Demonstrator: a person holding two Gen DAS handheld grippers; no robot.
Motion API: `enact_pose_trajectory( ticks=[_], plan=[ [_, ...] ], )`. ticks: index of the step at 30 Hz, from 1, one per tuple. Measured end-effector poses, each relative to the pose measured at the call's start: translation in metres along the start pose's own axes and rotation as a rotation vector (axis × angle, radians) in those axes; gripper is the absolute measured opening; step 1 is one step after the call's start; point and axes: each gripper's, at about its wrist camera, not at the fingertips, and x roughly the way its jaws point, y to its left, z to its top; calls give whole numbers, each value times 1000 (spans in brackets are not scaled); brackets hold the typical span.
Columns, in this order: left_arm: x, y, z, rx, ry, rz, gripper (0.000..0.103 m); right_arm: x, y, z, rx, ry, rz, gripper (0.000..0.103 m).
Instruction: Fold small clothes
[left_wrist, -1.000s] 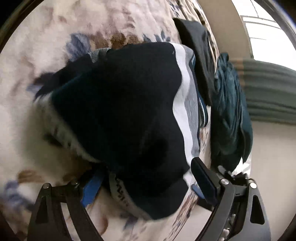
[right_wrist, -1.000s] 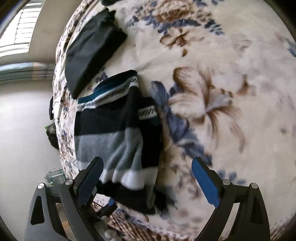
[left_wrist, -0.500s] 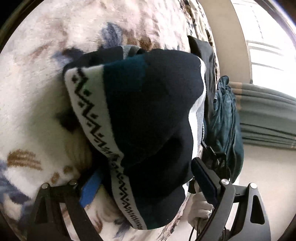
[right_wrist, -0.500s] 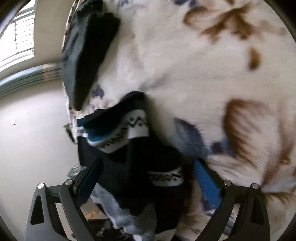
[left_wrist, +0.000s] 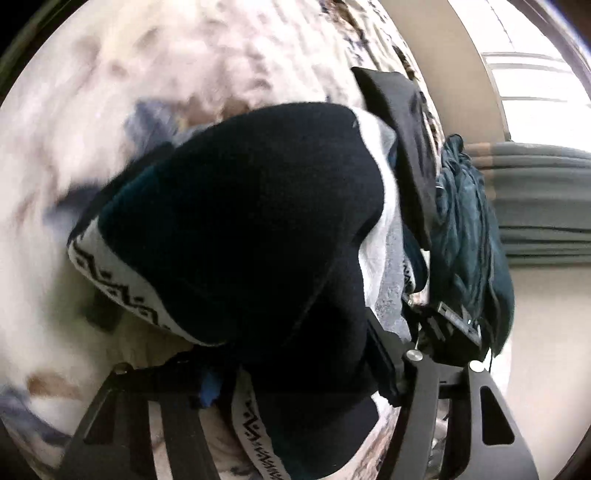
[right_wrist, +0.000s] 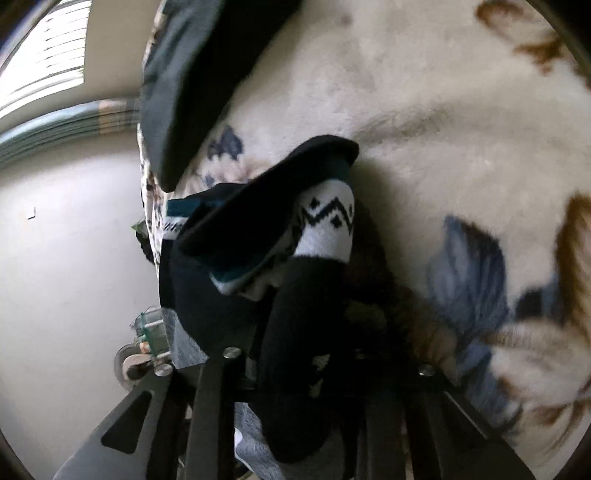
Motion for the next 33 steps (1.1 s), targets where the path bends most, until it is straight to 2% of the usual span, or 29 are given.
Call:
enact_pose_trajectory(
  ticks=[3,8,12,14,15,17,18,20,21,22,24,25,28,30,32,33],
  plan=[
    [-7,-7,19,82,41,10,62,-14,-1,-21,38,-71,31,18],
    [-21,-36,82,287,89,48,60,-36,-9,-83,140,-191,68,17],
    [-9,-65,131,430,159,81,60,-23,-1,-143,194,-214,89,16],
    [4,-76,146,520,179,133,60,-13,-1,-162,217,-217,99,16],
    [15,-79,150,566,213,170,60,-6,-1,-168,235,-215,103,17],
    [23,-80,152,599,238,218,60,9,-7,-172,298,-196,75,23],
    [21,-81,148,619,237,237,61,12,-10,-172,319,-187,52,37],
    [9,-86,137,657,201,284,63,4,-13,-168,327,-171,-34,57],
    [3,-87,133,674,176,321,63,-7,-10,-168,304,-182,-66,57],
    [-6,-88,125,690,130,418,63,-18,-10,-172,294,-188,-86,57],
    [-27,-79,105,687,54,557,68,-45,-3,-179,279,-225,-166,58],
    [-35,-73,96,679,34,602,69,-61,4,-182,255,-263,-207,58],
    [-50,-37,74,583,46,692,85,-83,27,-178,159,-330,-304,66],
    [-51,-9,64,490,77,725,87,-81,42,-167,78,-331,-356,68],
    [-52,21,58,410,88,744,87,-64,48,-140,7,-274,-394,69],
    [-51,30,57,391,88,752,87,-55,45,-128,-4,-225,-410,61]
  ],
)
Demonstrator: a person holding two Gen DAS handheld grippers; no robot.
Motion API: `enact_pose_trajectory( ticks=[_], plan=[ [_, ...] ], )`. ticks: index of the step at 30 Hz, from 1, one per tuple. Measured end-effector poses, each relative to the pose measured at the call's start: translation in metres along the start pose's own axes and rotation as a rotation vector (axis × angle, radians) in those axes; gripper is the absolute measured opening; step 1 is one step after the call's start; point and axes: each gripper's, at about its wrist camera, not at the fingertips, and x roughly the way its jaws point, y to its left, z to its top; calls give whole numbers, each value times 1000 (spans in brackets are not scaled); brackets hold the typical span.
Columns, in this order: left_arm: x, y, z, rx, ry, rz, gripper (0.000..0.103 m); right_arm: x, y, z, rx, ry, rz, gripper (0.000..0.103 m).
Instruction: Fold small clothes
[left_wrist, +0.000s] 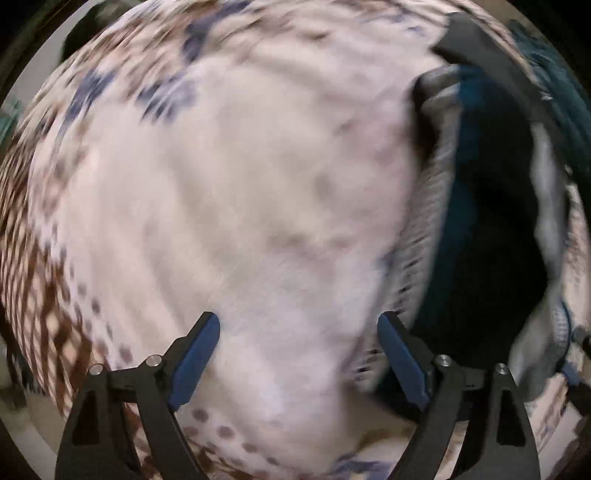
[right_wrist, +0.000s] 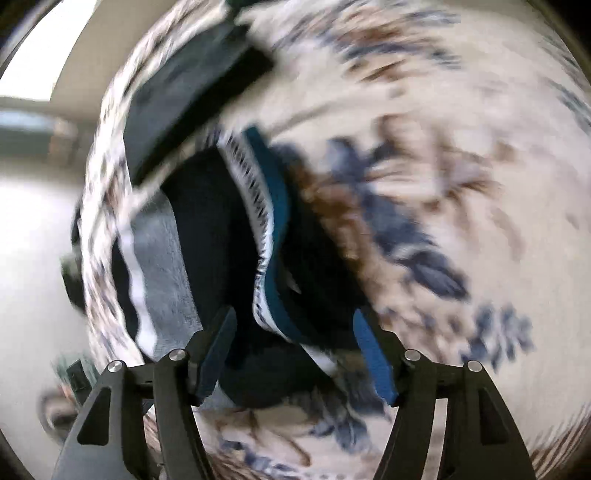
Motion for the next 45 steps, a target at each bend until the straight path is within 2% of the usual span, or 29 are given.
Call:
enact_pose_trajectory(
  ticks=[1,2,3,6,7,10,12,13,15,17,19,23,25,26,27,30,31,32,33,34,35,36,38,39,40,41,42,44,45],
  plan=[
    [6,6,-3,-18,2,-5,87,11,9,14,0,8,10,41],
    [9,9,-4,-23,-9,-9,87,12,12,17,0,8,10,9],
    [14,10,-5,-18,-12,-15,90,11,15,19,1,3,-4,9],
    [25,15,-2,-13,-11,-60,103,-15,10,27,18,-102,-81,9],
    [29,16,-2,-16,-10,-80,103,-16,3,30,48,-112,-92,9],
    [34,29,-2,-19,-33,-102,103,-5,-25,38,130,-43,-74,9],
    [34,31,-5,-22,-40,-103,103,8,-29,41,124,36,-36,12],
    [34,32,-3,-16,-20,-101,103,9,-34,42,137,39,-16,17],
    [30,30,6,-13,18,-96,103,-3,-43,38,163,20,8,52],
    [14,31,12,-31,-3,-130,103,-10,-55,30,224,3,47,66],
    [-10,29,14,-19,-53,-114,103,-5,-70,15,302,42,78,66],
    [-50,13,21,-1,-134,-148,103,22,-91,-12,450,105,171,66],
    [-57,-1,27,19,-144,-167,103,33,-97,-20,517,94,262,63],
    [-62,-12,35,30,-148,-178,103,33,-97,-23,534,46,317,34],
    [-62,-18,39,42,-152,-188,103,29,-93,-24,525,3,335,8],
    [-66,-45,55,79,-152,-196,103,6,-77,-27,462,-57,309,8],
    [-66,-51,61,87,-160,-196,103,-6,-73,-29,413,-65,244,8],
    [-65,-56,68,90,-169,-193,103,-10,-72,-31,399,-54,219,8],
    [-64,-62,78,93,-177,-195,103,-10,-74,-33,391,-25,198,9],
    [-64,-67,85,95,-181,-193,103,-5,-75,-32,367,51,150,9],
    [-63,-69,89,99,-187,-189,103,-7,-83,-29,355,90,121,10],
    [-61,-72,99,105,-187,-183,103,-11,-82,-25,346,96,83,14],
    [-54,-79,120,109,-178,-186,103,-29,-80,-10,298,40,56,18],
    [-49,-79,130,97,-165,-188,103,-36,-71,0,266,8,43,34],
    [-47,-77,136,83,-150,-197,103,-44,-62,12,231,-29,42,43],
    [-44,-76,142,71,-137,-213,103,-48,-52,27,194,-57,62,58],
    [-41,-74,149,59,-128,-224,103,-44,-40,46,151,-67,91,65],
    [-42,-69,160,46,-140,-231,103,-25,-18,83,69,-43,132,65],
    [-45,-64,163,39,-153,-228,103,-9,-6,105,32,-27,125,65]
  ],
)
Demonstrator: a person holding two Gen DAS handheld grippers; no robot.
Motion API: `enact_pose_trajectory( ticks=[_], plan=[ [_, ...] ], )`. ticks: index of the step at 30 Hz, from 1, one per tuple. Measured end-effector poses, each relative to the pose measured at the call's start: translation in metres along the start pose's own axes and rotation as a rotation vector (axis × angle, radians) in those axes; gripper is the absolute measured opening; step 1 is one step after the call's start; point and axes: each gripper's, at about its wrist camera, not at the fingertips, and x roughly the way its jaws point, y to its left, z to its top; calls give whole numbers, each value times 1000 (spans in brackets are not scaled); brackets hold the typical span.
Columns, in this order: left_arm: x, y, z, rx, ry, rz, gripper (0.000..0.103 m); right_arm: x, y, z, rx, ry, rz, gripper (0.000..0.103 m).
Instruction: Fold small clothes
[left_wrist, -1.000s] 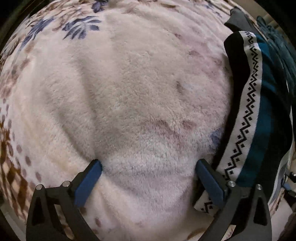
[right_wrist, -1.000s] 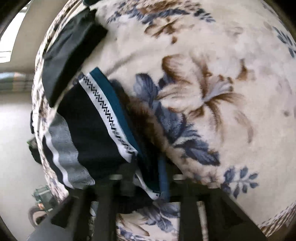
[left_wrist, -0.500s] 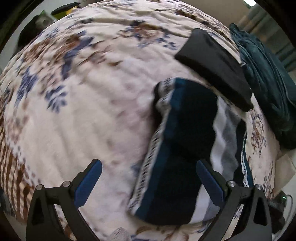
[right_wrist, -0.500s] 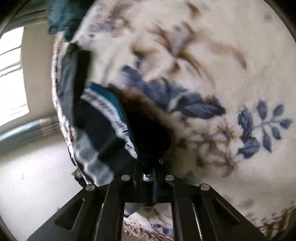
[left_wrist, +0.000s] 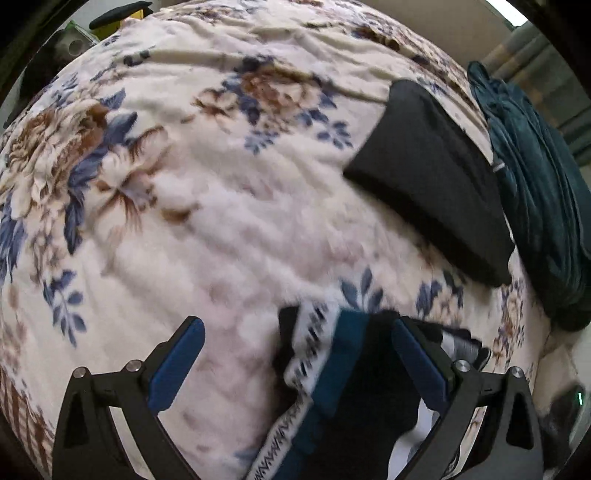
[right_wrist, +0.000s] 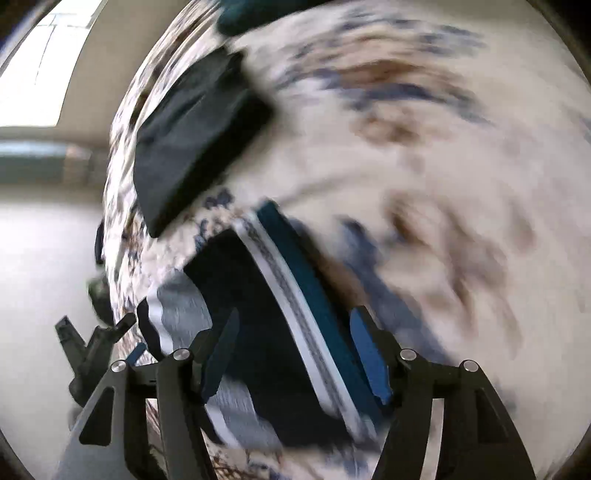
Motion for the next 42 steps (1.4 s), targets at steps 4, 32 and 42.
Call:
enact_pose_trajectory(
  ticks=[4,32,42],
  plan=[
    [-5,17,2,-30,-5,2,103,63,23,55,-82,88,-9,65],
    [92,64,26,-340,544,-428,45,36,56,57,-61,47,-158,38],
    [63,45,48,-278,329,-493,51,17,22,40,21,45,-93,82]
  ],
)
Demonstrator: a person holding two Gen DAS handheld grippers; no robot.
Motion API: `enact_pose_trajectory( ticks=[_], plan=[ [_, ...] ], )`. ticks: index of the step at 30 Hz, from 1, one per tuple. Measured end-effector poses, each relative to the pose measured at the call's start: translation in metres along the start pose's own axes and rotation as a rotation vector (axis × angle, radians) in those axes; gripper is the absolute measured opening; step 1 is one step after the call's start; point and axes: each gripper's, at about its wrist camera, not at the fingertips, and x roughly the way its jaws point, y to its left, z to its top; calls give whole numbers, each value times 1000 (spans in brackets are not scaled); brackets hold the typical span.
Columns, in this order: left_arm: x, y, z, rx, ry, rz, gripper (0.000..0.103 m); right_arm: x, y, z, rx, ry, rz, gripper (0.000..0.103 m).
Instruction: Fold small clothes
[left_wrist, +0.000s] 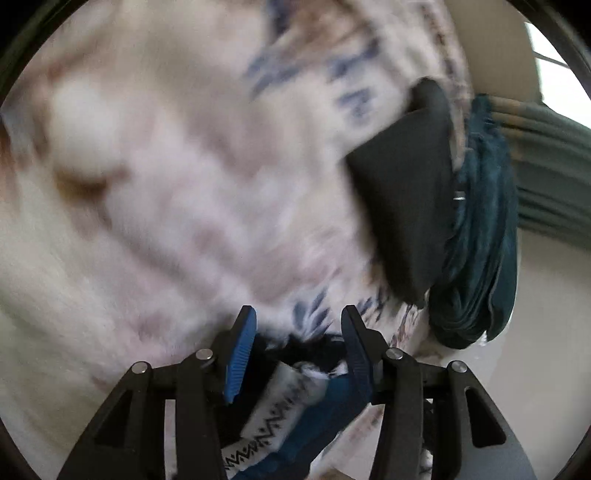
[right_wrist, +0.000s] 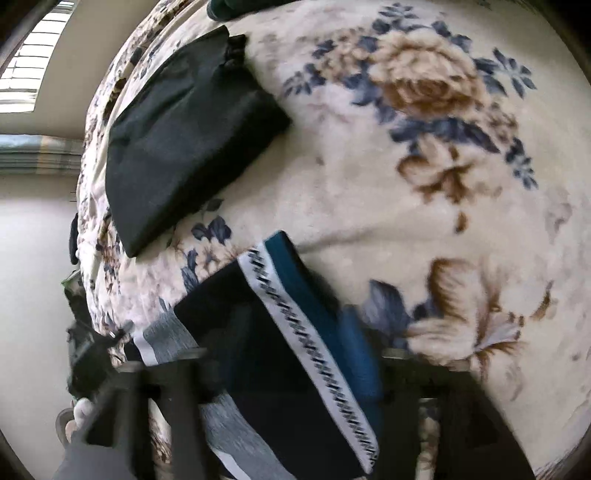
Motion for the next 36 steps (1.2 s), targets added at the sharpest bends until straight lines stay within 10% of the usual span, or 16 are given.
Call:
enact_pose_trajectory(
  ticks=[2,11,23,25,27,36],
  plan=[
    [-14,-10,-17,60,-59,2,69,3,-11,-4,-27,36,41,90],
    [-8,11,-120,140,-81,22,69,71,-50,-31,-144,260,236,92],
    [51,11,-102,237,26,-96,83,109,-28,-42,-176,379,518,92],
    [49,2,-105,267,9,-102,76,107,-22,-47,-212,373,520,84],
    [45,-6,-109,302,-10,-103,49,106,-18,-54,-223,365,506,43],
    [17,-43,-95,368,-37,-113,39,59,1,-67,-188,207,510,31]
  ],
)
